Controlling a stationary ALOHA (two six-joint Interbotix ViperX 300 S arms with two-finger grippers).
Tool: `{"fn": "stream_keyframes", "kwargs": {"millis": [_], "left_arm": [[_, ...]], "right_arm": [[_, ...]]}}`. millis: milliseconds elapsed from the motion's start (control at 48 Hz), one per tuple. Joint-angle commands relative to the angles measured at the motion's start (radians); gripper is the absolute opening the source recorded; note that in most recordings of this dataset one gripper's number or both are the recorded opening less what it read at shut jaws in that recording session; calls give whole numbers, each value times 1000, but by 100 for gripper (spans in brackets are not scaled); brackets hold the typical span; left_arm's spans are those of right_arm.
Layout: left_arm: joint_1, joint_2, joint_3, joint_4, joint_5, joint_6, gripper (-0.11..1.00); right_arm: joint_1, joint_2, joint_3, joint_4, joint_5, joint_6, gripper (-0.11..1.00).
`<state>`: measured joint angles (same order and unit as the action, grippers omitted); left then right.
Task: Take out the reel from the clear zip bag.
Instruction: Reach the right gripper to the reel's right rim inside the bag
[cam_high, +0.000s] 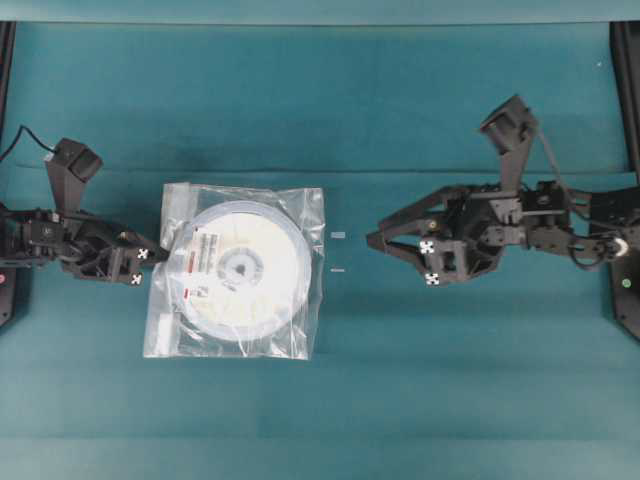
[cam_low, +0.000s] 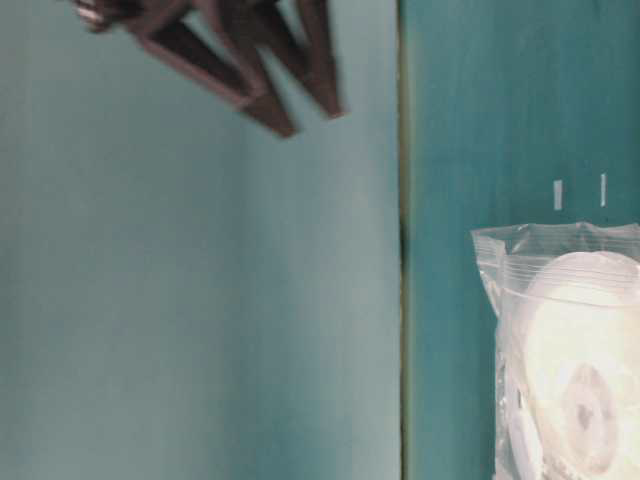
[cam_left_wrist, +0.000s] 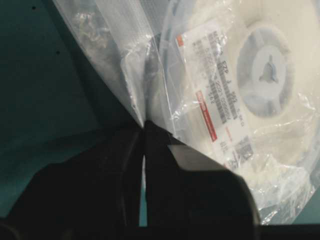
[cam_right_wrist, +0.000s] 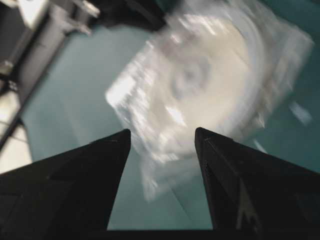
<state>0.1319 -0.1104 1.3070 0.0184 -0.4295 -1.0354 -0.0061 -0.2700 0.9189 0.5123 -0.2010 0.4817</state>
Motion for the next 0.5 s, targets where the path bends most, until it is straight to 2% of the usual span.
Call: {"fn": "stream_keyframes", "kwargs": {"millis": [0,229,479], "left_arm": [[-5,32,-28,3,3,3,-4],[-6,34,-26,5,3,3,-4],[-5,34,-26,5,11,3,-4]], "right_arm": [[5,31,-26,37,34,8,77],[15,173,-91,114,110,8,77],[17,298,-170,127,144,8,77]]}}
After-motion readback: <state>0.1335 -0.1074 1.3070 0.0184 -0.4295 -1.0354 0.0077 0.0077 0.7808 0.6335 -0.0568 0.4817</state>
